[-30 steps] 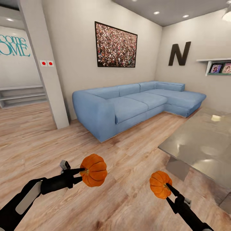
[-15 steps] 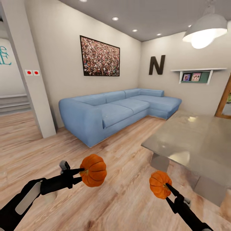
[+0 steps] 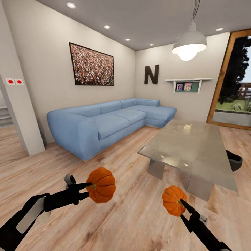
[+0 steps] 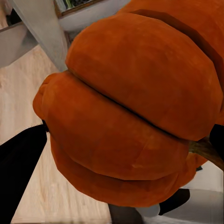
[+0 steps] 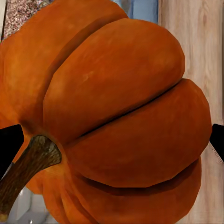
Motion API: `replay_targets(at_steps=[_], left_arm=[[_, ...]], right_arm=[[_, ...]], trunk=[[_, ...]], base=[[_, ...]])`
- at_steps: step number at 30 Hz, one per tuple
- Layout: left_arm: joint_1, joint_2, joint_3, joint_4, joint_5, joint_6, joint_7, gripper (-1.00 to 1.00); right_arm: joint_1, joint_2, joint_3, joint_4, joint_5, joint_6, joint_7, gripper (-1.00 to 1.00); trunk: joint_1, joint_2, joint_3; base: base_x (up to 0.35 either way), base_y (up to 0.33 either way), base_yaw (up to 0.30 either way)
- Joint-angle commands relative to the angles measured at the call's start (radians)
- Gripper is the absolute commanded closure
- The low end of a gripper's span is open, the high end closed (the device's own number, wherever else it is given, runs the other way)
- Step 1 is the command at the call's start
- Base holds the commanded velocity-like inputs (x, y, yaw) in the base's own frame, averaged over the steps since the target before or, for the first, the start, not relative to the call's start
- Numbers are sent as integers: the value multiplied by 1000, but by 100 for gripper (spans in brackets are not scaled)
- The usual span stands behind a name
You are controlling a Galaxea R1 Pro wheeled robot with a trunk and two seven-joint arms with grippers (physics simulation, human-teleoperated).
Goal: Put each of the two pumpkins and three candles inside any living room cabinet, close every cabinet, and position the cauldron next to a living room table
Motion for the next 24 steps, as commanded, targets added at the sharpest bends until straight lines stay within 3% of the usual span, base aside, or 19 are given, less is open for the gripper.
replay_targets(at_steps=[1, 13, 24], left_arm=[[-1, 1, -2, 0, 3, 4, -1, 100], [-1, 1, -2, 1, 6, 3, -4, 100], [-1, 1, -1, 1, 9, 4, -5, 100]], right_arm=[[-1, 0, -1, 0, -12, 12, 1, 100], [-1, -5, -1, 0, -13, 12, 4, 100], [-1, -5, -1, 0, -13, 12, 5, 100]], trunk=[[0, 0, 0], [0, 0, 8], [0, 0, 16]], base=[[-60, -94, -271], [-11, -230, -271], [4, -24, -271]])
